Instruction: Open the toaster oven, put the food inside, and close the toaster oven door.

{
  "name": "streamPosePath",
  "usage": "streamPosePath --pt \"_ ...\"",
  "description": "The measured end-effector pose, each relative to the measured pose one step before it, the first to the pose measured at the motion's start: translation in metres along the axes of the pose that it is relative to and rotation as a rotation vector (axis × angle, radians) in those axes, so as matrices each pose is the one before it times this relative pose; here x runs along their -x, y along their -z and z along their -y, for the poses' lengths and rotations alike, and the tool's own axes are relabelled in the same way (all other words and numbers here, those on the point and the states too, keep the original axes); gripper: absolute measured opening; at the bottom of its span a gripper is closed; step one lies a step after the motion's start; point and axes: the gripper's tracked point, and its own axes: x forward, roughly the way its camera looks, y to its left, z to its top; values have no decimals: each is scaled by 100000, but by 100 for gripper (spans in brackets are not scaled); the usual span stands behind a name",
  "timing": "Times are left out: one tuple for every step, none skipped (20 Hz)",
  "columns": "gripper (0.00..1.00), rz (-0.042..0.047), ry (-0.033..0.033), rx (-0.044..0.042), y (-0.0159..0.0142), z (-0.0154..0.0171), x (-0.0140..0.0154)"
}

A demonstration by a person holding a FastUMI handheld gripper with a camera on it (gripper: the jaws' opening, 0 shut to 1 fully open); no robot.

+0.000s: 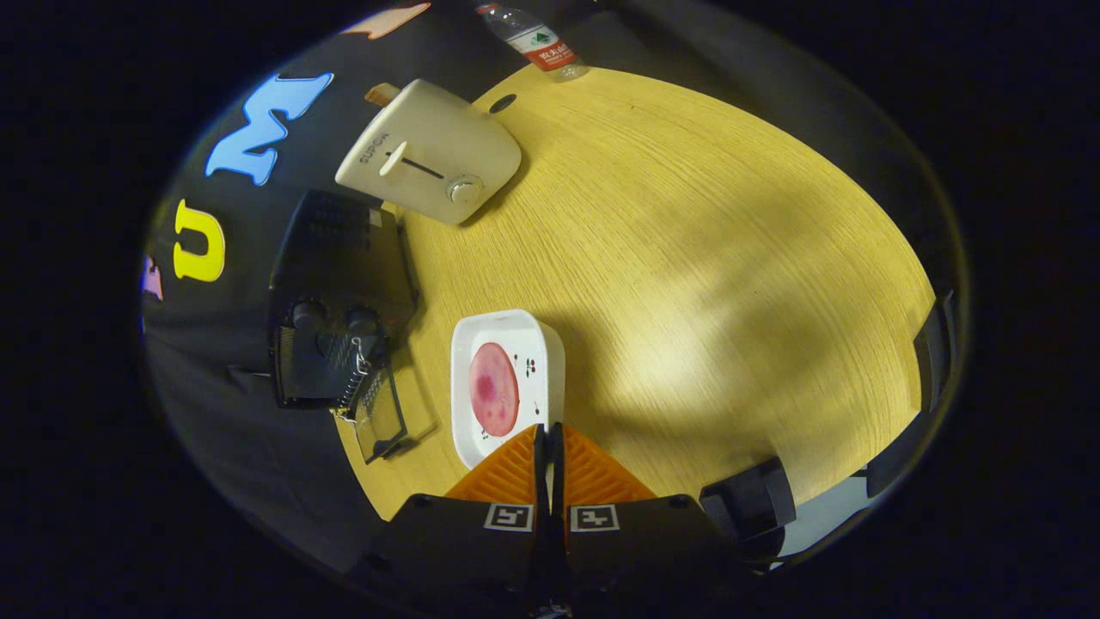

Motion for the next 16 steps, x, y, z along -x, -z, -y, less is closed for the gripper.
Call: streamPosePath --pt "2 882 -1627 -1632 -10 -289 397" --pt "2 888 -1685 -1713 271 -347 615" --pt "2 810 -1132 -1068 112 -208 416" --pt "2 840 -1137 -1141 261 -241 477" --pt "2 729 -1122 -1226 205 -283 404" --pt "2 556 -1314 -1356 345 -365 378" --pt "2 495 -1794 -1435 365 -471 338" --pt "2 506 -2027 -1212 555 -565 441" --pt "2 213 -1345 -1094 552 -498 322" --pt "2 361 -1091 -654 648 -473 333" --pt "2 446 -1275 319 710 -750 201" --pt "2 448 -1354 1291 904 -932 322" --pt "2 15 -1729 1562 981 -1010 107" --pt "2 -220 -1613 759 959 -912 79" --pt "2 -477 -1972 305 883 -1037 -66" --pt "2 -586 -1712 194 998 -931 -68"
